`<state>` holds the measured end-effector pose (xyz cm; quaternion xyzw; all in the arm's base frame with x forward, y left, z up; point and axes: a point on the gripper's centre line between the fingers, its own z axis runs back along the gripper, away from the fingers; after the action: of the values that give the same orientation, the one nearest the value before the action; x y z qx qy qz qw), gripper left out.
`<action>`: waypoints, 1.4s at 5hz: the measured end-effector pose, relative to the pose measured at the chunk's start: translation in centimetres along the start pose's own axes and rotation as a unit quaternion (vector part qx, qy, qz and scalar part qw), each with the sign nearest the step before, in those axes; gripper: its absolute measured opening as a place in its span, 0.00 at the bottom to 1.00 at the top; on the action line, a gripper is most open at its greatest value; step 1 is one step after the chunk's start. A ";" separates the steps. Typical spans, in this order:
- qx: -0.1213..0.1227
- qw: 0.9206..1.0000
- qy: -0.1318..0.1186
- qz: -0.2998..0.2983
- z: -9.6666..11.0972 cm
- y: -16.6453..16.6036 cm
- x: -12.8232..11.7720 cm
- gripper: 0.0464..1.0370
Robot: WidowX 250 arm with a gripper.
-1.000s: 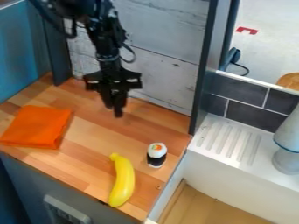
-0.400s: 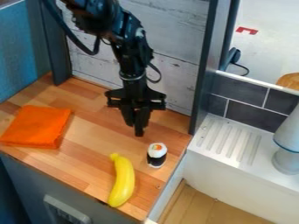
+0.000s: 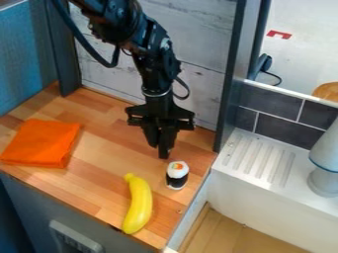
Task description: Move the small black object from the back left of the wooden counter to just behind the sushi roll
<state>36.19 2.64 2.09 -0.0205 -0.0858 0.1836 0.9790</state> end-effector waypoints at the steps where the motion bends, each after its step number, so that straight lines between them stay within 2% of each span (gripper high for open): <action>1: 0.002 1.000 -0.008 -0.009 -0.1 -0.3 0.1 0.31; 3: 0.000 1.000 -0.015 -0.013 -0.6 -0.4 0.0 0.31; 5: 0.009 1.000 -0.005 -0.015 -1.5 -0.1 -0.4 0.31; 6: 0.009 1.000 -0.004 -0.015 -1.5 -0.1 -0.3 0.37; 7: 0.007 1.000 0.000 -0.008 -1.6 -0.2 -0.4 0.66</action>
<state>36.12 2.32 0.46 -0.0134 -0.0849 0.1761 0.9806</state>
